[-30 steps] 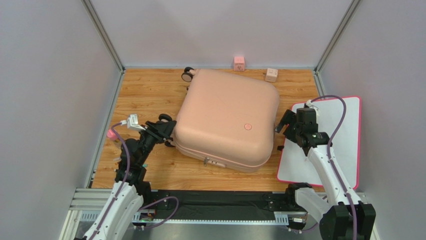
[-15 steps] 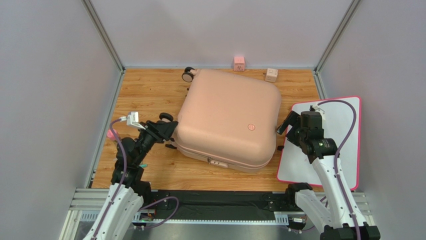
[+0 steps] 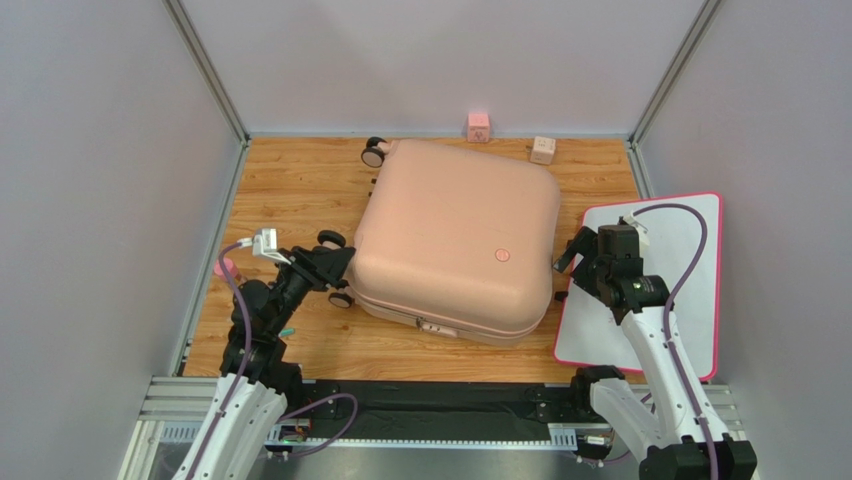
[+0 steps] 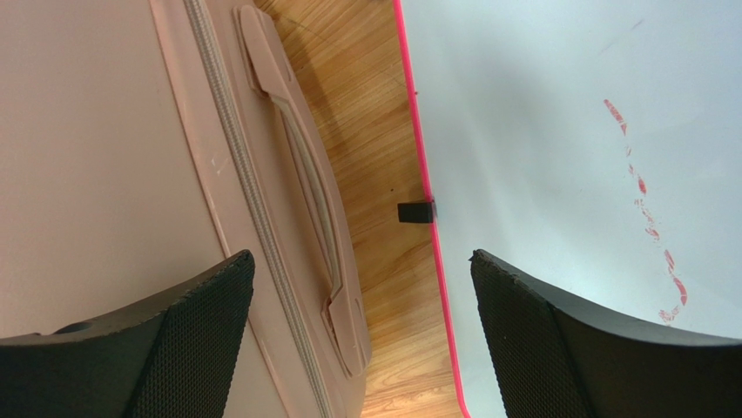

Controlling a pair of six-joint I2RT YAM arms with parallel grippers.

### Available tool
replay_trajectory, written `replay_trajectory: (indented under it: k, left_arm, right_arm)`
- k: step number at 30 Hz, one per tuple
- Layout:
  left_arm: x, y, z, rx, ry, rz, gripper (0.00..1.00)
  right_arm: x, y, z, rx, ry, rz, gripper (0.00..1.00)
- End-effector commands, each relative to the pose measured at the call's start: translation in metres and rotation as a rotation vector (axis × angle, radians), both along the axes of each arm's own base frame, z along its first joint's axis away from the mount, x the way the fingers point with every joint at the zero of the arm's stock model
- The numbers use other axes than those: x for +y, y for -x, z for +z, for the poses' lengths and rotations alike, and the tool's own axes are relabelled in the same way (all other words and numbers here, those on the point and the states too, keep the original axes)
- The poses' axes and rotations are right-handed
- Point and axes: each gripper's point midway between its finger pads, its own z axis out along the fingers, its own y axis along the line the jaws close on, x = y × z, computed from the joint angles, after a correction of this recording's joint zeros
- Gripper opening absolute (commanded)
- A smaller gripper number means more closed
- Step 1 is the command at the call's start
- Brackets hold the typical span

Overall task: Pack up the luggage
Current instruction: Zip the luggage at the center of the board.

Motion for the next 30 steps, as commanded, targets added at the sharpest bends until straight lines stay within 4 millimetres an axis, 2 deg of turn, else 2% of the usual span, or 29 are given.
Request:
replay_trajectory:
  k: [1, 3, 5, 9, 11, 14, 16, 22, 30]
  left_arm:
    - [0.001, 0.007, 0.046, -0.256, -0.062, -0.002, 0.0]
    - [0.002, 0.004, 0.031, -0.222, -0.068, 0.007, 0.0]
    - [0.005, 0.002, 0.023, -0.203, -0.078, 0.025, 0.0]
    - [0.01, -0.01, 0.019, -0.185, -0.138, 0.062, 0.0]
    - [0.008, -0.018, 0.017, -0.166, -0.147, 0.061, 0.0]
    - [0.011, -0.032, 0.016, -0.152, -0.156, 0.094, 0.0]
    - [0.016, -0.043, 0.019, -0.156, -0.164, 0.122, 0.0]
    - [0.02, -0.082, 0.025, -0.128, -0.12, 0.134, 0.0]
    - [0.028, -0.142, 0.041, -0.088, -0.071, 0.124, 0.0]
  right_arm:
    - [0.007, 0.011, 0.009, -0.019, -0.015, 0.044, 0.93]
    - [0.003, 0.02, 0.013, -0.016, 0.001, 0.036, 0.93]
    - [-0.001, 0.025, 0.026, -0.058, 0.019, 0.029, 0.93]
    - [0.007, 0.034, 0.043, -0.122, -0.019, 0.062, 0.93]
    - [0.005, 0.037, 0.045, -0.124, -0.019, 0.048, 0.93]
    - [-0.001, 0.037, 0.038, -0.1, -0.009, 0.004, 0.93]
    - [-0.002, 0.036, 0.025, -0.054, -0.006, -0.011, 0.93]
    - [0.015, 0.019, -0.005, -0.007, -0.084, 0.02, 0.92]
    - [0.019, 0.001, -0.015, -0.003, -0.107, 0.005, 0.92]
